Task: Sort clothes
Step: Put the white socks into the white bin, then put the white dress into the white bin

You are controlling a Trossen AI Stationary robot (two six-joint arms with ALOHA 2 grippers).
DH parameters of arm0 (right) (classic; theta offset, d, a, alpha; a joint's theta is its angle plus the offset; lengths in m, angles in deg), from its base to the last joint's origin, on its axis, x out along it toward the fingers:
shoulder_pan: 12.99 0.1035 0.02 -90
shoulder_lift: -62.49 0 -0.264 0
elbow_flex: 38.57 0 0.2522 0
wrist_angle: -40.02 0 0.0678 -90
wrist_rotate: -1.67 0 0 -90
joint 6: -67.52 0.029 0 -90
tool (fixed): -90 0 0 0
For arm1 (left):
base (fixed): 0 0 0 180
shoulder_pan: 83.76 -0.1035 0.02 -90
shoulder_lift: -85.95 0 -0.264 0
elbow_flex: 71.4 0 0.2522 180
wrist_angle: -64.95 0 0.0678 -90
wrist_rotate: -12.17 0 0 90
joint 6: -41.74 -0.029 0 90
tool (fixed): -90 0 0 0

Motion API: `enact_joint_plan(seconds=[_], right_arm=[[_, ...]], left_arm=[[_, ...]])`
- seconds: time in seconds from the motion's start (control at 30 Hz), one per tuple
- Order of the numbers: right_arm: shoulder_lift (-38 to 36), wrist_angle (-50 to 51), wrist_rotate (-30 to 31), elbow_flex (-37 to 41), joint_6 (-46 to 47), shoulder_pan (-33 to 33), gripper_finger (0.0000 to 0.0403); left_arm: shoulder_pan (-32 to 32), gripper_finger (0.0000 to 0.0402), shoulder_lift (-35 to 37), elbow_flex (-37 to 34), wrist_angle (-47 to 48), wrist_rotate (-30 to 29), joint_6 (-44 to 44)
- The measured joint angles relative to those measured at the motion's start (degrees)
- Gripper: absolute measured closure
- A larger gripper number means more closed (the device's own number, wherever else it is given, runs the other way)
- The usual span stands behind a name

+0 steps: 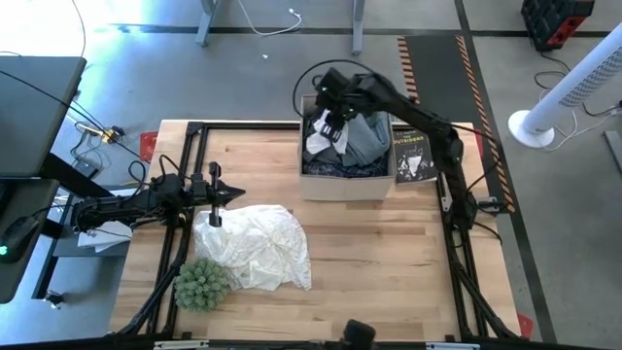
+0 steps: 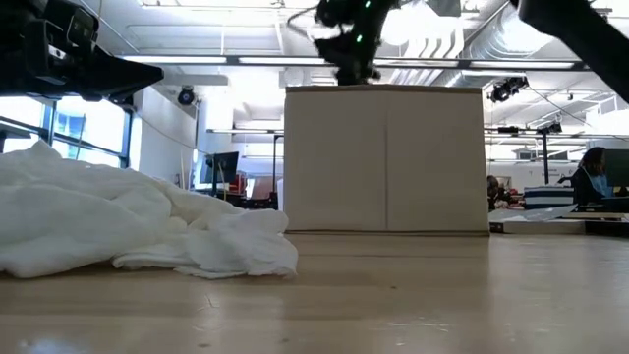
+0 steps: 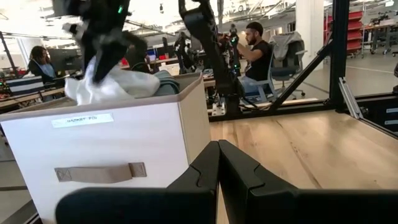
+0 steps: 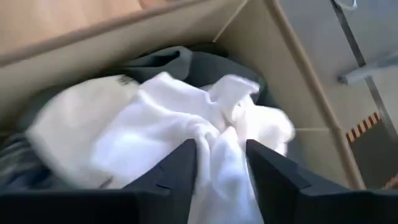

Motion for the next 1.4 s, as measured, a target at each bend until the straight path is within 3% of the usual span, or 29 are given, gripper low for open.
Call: enact_joint_plan(seconds=[0.3, 0.4, 0.57, 0.77, 0.9, 0.97, 1.17, 1.4], right_arm=[[-8.09, 5.31, -4.78, 1.88, -0.08, 1.18, 0.0237], [-9.08, 4.52, -11.52, 1.82, -0.66, 3.97, 0.0235], [-7.77, -4.84, -21.80, 1.83, -6.98, 13.11, 0.0235], [-4.42, -17.35, -23.91, 1.81, -12.42, 25.25, 0.0235], [-0.05, -26.76, -37.51, 1.81, -14.60, 30.74, 0.0235], [2.72, -31.38, -40.68, 1.76, -14.33, 33.00, 0.0236], [13.44, -35.40, -38.75, 1.86, -13.91, 35.27, 0.0236], [21.46, -44.18, -32.20, 1.87, -10.38, 35.36, 0.0252]], left_arm=[[-0.01, 0.0400, 0.00, 0.01, 0.00, 0.00, -0.02], [-0.01, 0.0400, 0.00, 0.00, 0.00, 0.00, -0.02], [-0.01, 0.0400, 0.00, 0.00, 0.00, 0.00, 0.00], [0.00, 0.0400, 0.00, 0.00, 0.00, 0.00, -0.01], [-0.01, 0.0400, 0.02, 0.00, 0.00, 0.00, -0.01], [0.01, 0.0400, 0.00, 0.00, -0.02, 0.00, -0.02], [0.01, 0.0400, 0.02, 0.02, -0.02, 0.00, 0.00], [0.00, 0.0400, 0.00, 0.00, -0.02, 0.00, -0.02]])
